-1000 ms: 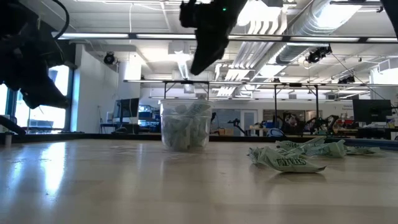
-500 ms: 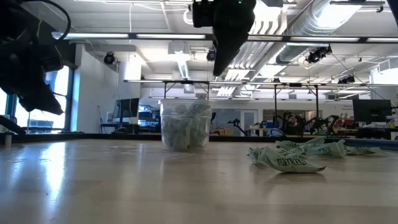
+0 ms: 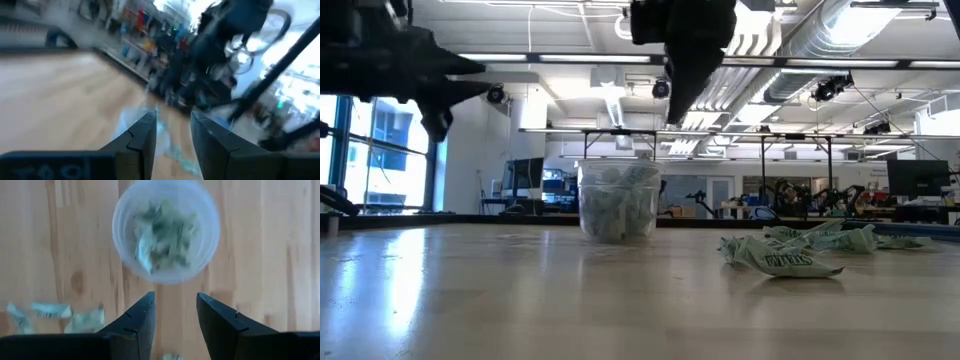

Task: Pick and place Stevia / Truvia into bins
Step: Put the white stevia packet into the transparent container

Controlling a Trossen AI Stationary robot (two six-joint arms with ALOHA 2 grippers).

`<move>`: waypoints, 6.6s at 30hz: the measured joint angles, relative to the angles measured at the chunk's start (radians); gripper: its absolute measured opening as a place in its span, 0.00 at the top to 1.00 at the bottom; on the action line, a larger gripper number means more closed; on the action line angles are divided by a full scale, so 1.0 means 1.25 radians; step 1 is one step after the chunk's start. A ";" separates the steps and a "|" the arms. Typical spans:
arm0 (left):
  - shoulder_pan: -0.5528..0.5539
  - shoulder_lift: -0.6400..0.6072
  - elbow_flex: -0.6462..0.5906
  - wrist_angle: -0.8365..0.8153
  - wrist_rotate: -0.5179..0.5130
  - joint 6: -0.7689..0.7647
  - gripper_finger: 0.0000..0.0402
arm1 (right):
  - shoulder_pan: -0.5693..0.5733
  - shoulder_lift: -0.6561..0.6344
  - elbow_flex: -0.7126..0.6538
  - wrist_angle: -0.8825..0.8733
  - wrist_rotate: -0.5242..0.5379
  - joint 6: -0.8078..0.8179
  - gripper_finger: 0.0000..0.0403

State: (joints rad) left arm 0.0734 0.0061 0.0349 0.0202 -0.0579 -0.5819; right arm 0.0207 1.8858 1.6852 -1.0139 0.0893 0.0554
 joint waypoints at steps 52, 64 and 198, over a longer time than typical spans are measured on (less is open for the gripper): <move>-0.106 0.029 -0.020 -0.002 0.039 0.000 0.61 | -0.004 -0.310 -0.581 0.157 0.035 0.273 0.39; -0.106 0.029 -0.020 -0.002 0.038 0.000 0.61 | 0.045 -0.351 -0.677 0.036 -0.066 0.205 0.47; -0.106 0.028 -0.020 -0.004 0.038 0.000 0.61 | -0.077 0.202 0.172 0.000 -0.110 0.252 0.72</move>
State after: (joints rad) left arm -0.0593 0.0416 0.0093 0.0154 -0.0101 -0.5816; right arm -0.0753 2.1389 1.8998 -1.0141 -0.0487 0.3698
